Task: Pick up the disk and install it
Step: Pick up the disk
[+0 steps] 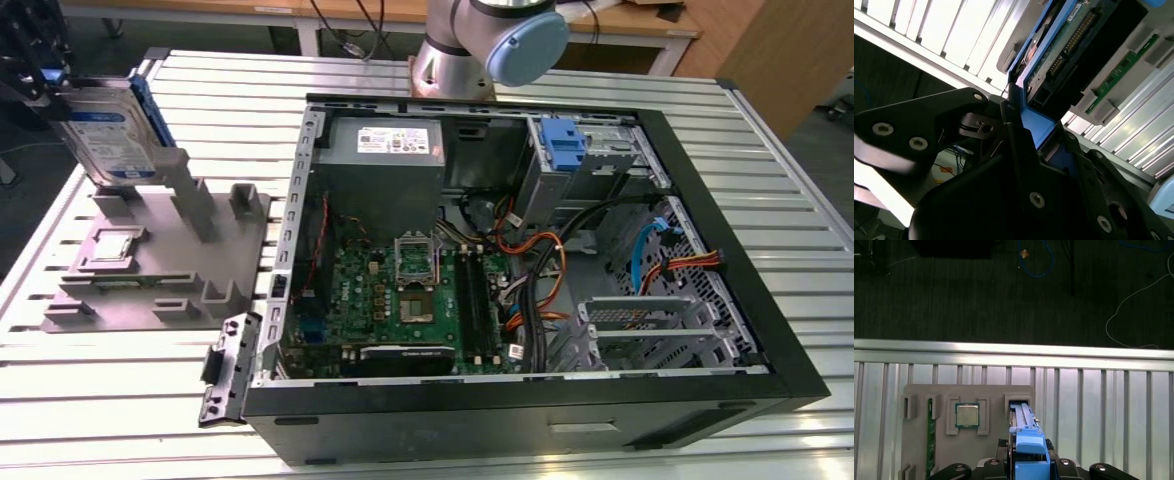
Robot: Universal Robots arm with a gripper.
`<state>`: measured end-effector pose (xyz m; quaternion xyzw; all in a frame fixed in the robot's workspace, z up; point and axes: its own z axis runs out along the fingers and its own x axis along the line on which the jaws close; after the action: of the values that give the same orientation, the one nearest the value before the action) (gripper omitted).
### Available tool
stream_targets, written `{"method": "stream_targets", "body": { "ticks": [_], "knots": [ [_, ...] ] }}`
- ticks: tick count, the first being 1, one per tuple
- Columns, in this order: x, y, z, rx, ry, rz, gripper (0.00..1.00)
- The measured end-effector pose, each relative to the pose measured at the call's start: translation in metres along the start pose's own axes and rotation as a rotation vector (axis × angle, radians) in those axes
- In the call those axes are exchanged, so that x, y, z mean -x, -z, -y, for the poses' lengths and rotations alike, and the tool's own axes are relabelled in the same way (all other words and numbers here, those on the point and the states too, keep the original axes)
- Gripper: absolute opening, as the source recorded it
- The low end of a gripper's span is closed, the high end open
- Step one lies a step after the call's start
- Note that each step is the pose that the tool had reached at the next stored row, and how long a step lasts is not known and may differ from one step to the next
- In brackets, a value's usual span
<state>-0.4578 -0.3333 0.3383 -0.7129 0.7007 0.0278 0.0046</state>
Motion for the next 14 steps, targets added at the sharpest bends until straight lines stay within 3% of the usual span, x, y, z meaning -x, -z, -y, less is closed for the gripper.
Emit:
{"method": "stream_targets", "body": {
  "ticks": [14],
  "knots": [
    [0.0011,0.0239,-0.0008,0.0,0.0,0.0,0.37]
  ]
}}
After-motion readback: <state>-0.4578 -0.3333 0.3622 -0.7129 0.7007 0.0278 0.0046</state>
